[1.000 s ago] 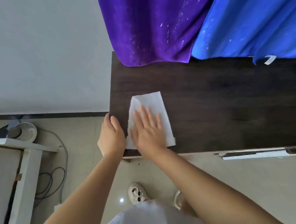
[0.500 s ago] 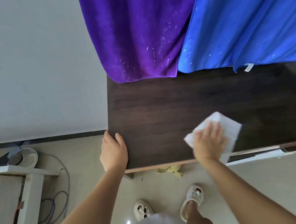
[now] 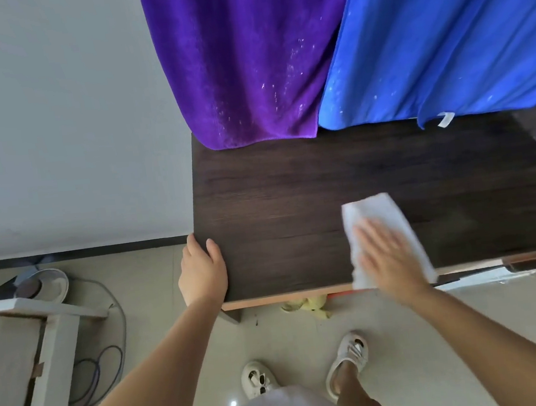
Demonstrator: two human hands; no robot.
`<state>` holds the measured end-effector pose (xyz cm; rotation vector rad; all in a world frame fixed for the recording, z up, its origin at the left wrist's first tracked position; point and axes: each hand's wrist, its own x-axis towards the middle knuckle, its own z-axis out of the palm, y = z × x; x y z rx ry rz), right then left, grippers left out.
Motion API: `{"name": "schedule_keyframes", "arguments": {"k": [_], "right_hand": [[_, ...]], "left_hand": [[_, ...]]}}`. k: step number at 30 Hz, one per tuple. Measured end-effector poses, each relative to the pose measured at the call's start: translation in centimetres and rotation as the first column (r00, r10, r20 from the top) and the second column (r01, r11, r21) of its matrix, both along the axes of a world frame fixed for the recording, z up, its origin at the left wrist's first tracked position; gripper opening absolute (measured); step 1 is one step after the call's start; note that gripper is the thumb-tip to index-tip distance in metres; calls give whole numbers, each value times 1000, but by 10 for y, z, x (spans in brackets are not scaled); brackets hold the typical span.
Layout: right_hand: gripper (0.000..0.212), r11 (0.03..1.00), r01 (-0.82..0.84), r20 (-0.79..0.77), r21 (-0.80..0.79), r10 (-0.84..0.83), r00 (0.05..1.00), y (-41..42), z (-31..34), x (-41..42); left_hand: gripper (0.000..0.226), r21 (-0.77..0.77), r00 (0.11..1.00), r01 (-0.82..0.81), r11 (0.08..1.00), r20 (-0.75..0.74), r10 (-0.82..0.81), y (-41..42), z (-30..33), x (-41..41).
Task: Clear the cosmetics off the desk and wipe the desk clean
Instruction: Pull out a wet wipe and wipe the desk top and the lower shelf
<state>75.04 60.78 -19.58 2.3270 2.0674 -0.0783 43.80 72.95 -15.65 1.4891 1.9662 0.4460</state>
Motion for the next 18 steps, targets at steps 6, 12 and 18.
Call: {"name": "schedule_keyframes", "arguments": {"k": [6, 12, 18], "right_hand": [[41, 751, 654, -276, 88, -613, 741, -16, 26, 16], [27, 835, 549, -461, 26, -477, 748, 7, 72, 38], [25, 796, 581, -563, 173, -404, 721, -28, 132, 102]], "left_hand": [[47, -15, 998, 42, 999, -45, -43, 1, 5, 3], [47, 25, 966, 176, 984, -198, -168, 4, 32, 12], [43, 229, 915, 397, 889, -169, -366, -21, 76, 111]]}}
